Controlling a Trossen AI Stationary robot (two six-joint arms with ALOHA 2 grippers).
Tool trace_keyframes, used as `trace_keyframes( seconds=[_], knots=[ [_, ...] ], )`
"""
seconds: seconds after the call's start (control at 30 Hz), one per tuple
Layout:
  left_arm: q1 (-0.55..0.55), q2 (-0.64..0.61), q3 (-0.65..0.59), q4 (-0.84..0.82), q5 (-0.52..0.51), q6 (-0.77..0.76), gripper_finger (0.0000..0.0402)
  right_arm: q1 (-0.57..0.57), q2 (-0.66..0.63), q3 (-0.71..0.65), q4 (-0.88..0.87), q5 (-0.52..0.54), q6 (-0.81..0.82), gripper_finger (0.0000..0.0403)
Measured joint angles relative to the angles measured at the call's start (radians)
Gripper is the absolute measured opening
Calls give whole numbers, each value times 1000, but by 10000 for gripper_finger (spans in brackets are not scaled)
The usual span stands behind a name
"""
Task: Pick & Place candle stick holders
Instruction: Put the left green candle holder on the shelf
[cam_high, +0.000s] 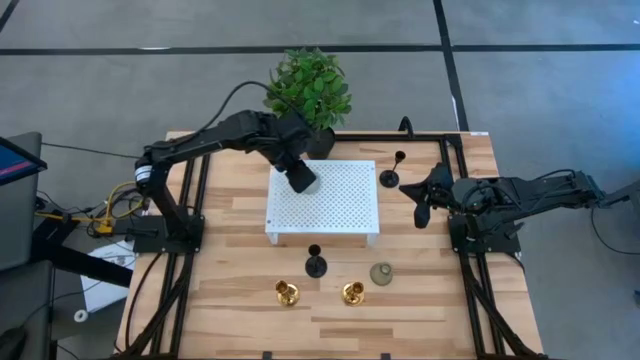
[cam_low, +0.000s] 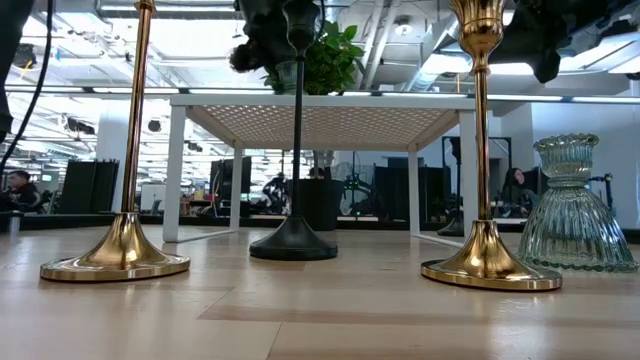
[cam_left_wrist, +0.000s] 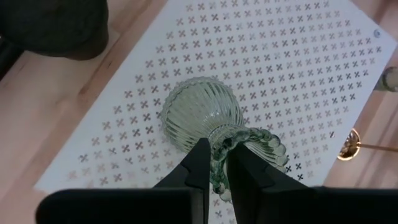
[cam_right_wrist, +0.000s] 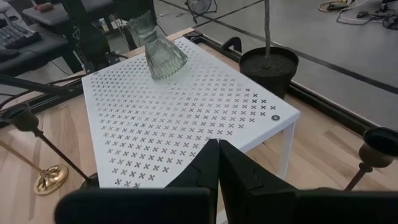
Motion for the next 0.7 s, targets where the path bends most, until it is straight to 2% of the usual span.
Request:
trace_keyframes(
  seconds=[0.07,0.23,0.37,0.53,0.7],
  knots=[
    [0,-7,-2,-2,-5,1,40,0,0,0,-1,-7,0,0],
    [0,-8,-2,11,-15,1,104,0,0,0,-1,-8,0,0],
    [0,-7,-2,13,-59,1,135,0,0,0,-1,-9,0,0],
    [0,-9,-2,19,-61,1,147,0,0,0,-1,-9,0,0],
    [0,-35,-2,24,-60,1,140,0,0,0,-1,-9,0,0]
  ],
)
